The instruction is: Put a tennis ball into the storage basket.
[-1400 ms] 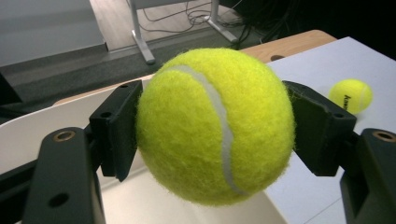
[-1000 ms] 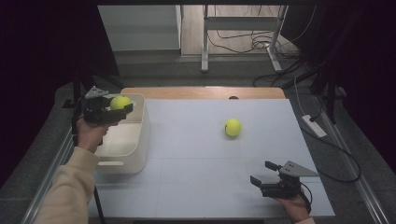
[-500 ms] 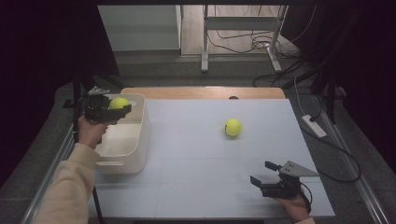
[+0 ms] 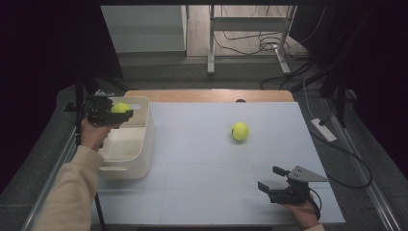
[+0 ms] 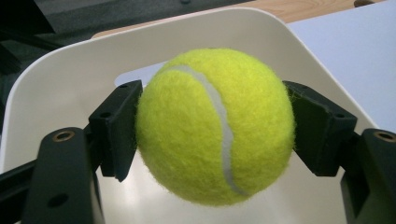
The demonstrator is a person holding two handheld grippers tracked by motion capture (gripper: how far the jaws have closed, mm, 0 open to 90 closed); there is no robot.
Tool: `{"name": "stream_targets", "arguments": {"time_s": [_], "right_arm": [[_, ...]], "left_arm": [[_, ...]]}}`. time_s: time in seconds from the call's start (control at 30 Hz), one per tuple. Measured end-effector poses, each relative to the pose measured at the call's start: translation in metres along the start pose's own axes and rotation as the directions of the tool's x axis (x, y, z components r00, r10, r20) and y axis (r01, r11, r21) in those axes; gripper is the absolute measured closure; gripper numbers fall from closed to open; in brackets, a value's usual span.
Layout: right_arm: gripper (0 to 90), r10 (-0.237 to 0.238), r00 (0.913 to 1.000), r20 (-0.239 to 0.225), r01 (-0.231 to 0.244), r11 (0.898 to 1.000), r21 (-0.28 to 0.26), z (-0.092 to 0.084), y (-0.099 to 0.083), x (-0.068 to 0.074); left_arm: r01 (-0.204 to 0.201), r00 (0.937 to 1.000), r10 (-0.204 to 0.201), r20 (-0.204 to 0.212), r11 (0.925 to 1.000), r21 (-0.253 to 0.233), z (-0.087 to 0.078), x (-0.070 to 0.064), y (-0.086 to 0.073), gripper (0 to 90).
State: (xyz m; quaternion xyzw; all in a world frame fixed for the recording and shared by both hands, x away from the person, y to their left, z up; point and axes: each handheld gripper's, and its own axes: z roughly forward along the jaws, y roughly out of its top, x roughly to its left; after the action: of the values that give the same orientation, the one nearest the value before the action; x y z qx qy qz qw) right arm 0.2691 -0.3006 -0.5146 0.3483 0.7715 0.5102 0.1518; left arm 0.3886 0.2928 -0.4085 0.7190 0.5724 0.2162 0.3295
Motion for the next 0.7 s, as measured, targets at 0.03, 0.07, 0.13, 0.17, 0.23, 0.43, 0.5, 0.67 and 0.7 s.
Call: {"name": "stream_targets", "arguments": {"time_s": [0.03, 0.07, 0.13, 0.17, 0.23, 0.43, 0.5, 0.67, 0.7], "right_arm": [[11.0, 0.000, 1.0000, -0.001, 0.000, 1.000, -0.002, 0.000, 0.000, 0.000], [11.0, 0.000, 1.0000, -0.002, 0.000, 1.000, -0.003, 0.000, 0.000, 0.000], [11.0, 0.000, 1.0000, -0.001, 0.000, 1.000, -0.004, 0.000, 0.000, 0.001], [11.0, 0.000, 1.0000, -0.001, 0.000, 1.000, -0.004, 0.000, 0.000, 0.000], [11.0, 0.000, 1.0000, -0.002, 0.000, 1.000, -0.003, 0.000, 0.000, 0.000], [11.0, 0.000, 1.0000, 0.000, 0.000, 1.000, -0.003, 0.000, 0.000, 0.000], [11.0, 0.001, 1.0000, 0.000, -0.001, 1.000, -0.003, 0.000, 0.000, 0.000], [11.0, 0.000, 1.0000, -0.001, 0.000, 1.000, -0.004, 0.000, 0.000, 0.001], [11.0, 0.000, 1.0000, -0.002, 0.000, 1.000, -0.004, 0.000, 0.000, 0.001]], "left_arm": [[0.001, 1.0000, -0.001, -0.001, 1.0000, -0.001, 0.000, 0.000, 0.000, 26.0], [0.002, 1.0000, -0.002, -0.002, 1.0000, -0.001, 0.000, 0.000, 0.000, 26.0], [0.002, 1.0000, -0.002, -0.005, 1.0000, -0.005, -0.001, 0.000, 0.000, 25.8], [0.002, 1.0000, -0.002, -0.005, 1.0000, -0.005, -0.001, 0.000, 0.000, 25.8], [0.002, 1.0000, -0.002, -0.007, 1.0000, -0.007, -0.001, 0.000, 0.000, 25.5], [0.027, 0.9996, -0.027, -0.008, 0.9978, -0.060, -0.007, -0.003, 0.002, 16.5], [0.011, 0.9998, -0.010, 0.014, 0.9967, -0.081, -0.013, -0.007, 0.003, 12.8], [-0.013, 0.9994, 0.017, 0.031, 0.9927, -0.119, -0.020, -0.014, 0.002, 11.8], [-0.015, 0.9990, 0.020, 0.041, 0.9921, -0.124, -0.021, -0.014, 0.002, 11.8]]}}
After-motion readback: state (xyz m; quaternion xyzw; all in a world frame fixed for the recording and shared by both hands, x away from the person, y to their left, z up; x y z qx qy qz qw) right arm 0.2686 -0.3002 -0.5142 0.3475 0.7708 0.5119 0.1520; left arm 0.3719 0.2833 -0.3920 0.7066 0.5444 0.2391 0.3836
